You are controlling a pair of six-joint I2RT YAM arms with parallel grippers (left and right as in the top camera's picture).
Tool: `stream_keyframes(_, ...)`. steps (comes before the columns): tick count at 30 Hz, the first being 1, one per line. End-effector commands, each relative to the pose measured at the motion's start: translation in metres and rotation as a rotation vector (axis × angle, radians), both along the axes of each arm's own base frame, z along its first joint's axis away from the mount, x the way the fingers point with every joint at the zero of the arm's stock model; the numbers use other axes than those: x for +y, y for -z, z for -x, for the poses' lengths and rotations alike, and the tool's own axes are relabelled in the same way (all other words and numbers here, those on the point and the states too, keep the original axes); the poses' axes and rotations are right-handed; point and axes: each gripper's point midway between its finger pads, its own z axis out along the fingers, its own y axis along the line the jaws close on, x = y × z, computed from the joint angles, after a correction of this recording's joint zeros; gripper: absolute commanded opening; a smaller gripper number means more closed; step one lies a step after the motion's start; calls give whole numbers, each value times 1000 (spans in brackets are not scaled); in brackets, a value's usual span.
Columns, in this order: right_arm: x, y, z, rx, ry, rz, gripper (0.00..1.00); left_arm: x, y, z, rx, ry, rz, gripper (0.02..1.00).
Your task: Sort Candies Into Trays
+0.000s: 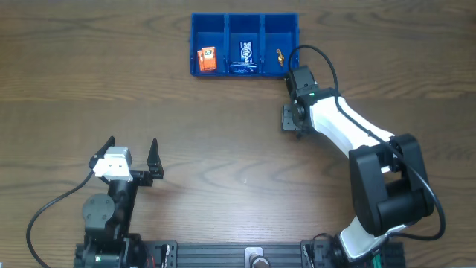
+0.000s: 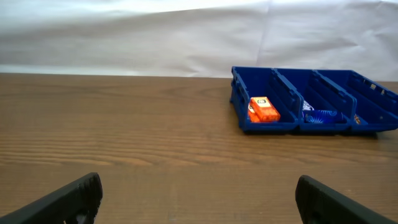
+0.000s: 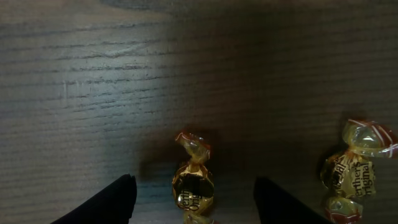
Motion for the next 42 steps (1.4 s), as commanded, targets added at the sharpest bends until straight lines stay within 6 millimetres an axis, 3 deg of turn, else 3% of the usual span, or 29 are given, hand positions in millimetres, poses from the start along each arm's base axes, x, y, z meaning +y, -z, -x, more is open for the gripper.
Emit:
stream_keyframes(1, -2, 9, 3, 22, 7, 9, 630, -1, 16, 1, 49, 12, -16, 998)
stream_keyframes(6, -4, 17, 5, 41, 1, 27, 610, -1, 16, 1, 49, 12, -16, 998)
stream_keyframes(10, -3, 17, 4, 37, 1, 25, 494, -1, 16, 1, 49, 12, -16, 996)
stream_keyframes(12, -3, 17, 4, 37, 1, 25, 347, -1, 16, 1, 49, 12, -16, 998)
stream_keyframes(16, -3, 17, 3, 36, 2, 25, 235, -1, 16, 1, 49, 12, -16, 998)
stream_keyframes(24, 1, 7, 0, 4, 3, 6, 123, -1, 16, 1, 48, 12, -16, 998)
stream_keyframes(27, 12, -32, -10, -103, -13, -30, 123, -1, 16, 1, 49, 12, -16, 998)
stream_keyframes(31, 25, -111, -32, -301, -30, -89, 123, -1, 16, 1, 49, 12, -16, 998)
stream_keyframes(34, 30, -173, -56, -440, -22, -103, 130, -1, 16, 1, 49, 12, -16, 996)
stream_keyframes(36, 33, -205, -75, -509, -24, -110, 141, -1, 16, 1, 49, 12, -16, 998)
stream_keyframes(39, 43, -232, -106, -573, -56, -108, 141, -1, 16, 1, 49, 12, -16, 998)
stream_keyframes(42, 49, -235, -141, -591, -49, -86, 139, -1, 16, 1, 49, 12, -16, 998)
